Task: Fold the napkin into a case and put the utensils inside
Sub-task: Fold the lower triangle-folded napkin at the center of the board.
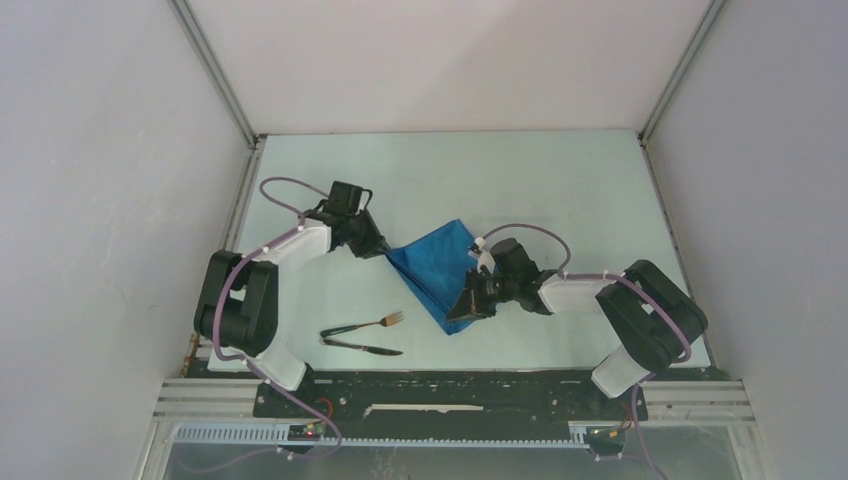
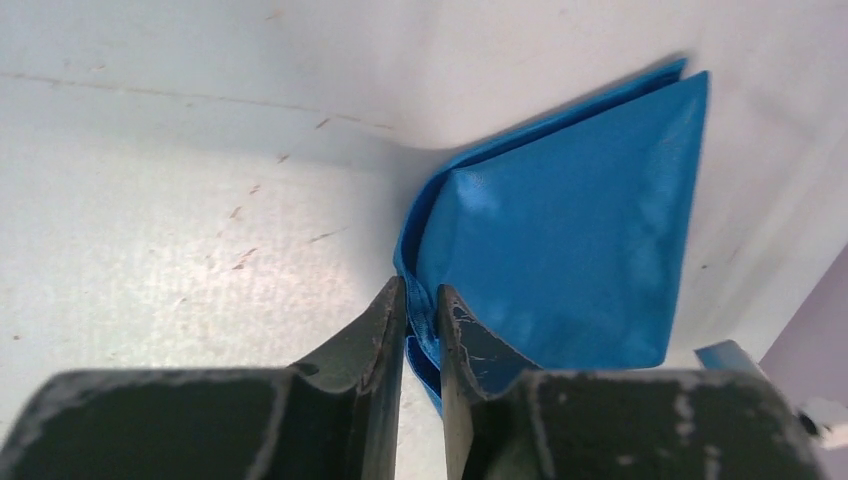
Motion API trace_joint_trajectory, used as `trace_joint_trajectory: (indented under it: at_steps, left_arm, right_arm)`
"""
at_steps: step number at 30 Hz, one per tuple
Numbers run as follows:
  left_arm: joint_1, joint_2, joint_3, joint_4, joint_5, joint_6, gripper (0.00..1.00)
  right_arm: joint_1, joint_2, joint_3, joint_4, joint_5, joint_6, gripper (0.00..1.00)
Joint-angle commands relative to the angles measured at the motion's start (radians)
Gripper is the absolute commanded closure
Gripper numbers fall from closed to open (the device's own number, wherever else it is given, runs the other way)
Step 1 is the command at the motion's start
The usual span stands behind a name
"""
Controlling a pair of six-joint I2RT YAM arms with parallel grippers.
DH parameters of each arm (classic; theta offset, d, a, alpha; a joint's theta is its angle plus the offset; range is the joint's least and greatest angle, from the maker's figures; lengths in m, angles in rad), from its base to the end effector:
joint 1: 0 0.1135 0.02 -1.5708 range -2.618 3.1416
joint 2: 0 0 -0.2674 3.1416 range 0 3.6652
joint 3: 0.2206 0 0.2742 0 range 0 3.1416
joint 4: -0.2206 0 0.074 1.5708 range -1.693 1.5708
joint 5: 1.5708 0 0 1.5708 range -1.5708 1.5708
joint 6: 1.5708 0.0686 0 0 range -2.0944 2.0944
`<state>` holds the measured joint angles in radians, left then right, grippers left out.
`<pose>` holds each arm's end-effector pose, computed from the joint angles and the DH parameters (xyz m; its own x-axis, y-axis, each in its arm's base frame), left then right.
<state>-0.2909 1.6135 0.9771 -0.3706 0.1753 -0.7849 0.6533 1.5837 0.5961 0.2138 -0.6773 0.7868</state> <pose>0.3394 -0.1141 0.1503 -0.8356 -0.4763 -0.2739 -0.3093 0.8198 -0.4820 0.2217 0.2238 0.1015 -0.9793 -0.0547 -0.1949 -0.1928 0.5453 0.8157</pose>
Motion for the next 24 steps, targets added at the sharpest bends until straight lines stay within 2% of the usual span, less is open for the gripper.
trace_joint_trajectory:
  at_steps: [1,14,24]
  left_arm:
    - [-0.032,-0.006,0.086,-0.034,-0.05,0.005,0.79]
    - [-0.116,0.184,0.328,-0.107,-0.065,-0.009,0.78]
    - [-0.132,0.302,0.44,-0.119,-0.059,-0.018,0.78]
  right_arm:
    - [-0.038,-0.027,-0.034,0.061,-0.045,0.0,1.0]
    - [-0.132,-0.008,-0.07,0.056,-0.08,-0.055,1.0]
    - [-0.207,-0.006,-0.085,0.029,-0.097,-0.106,1.0]
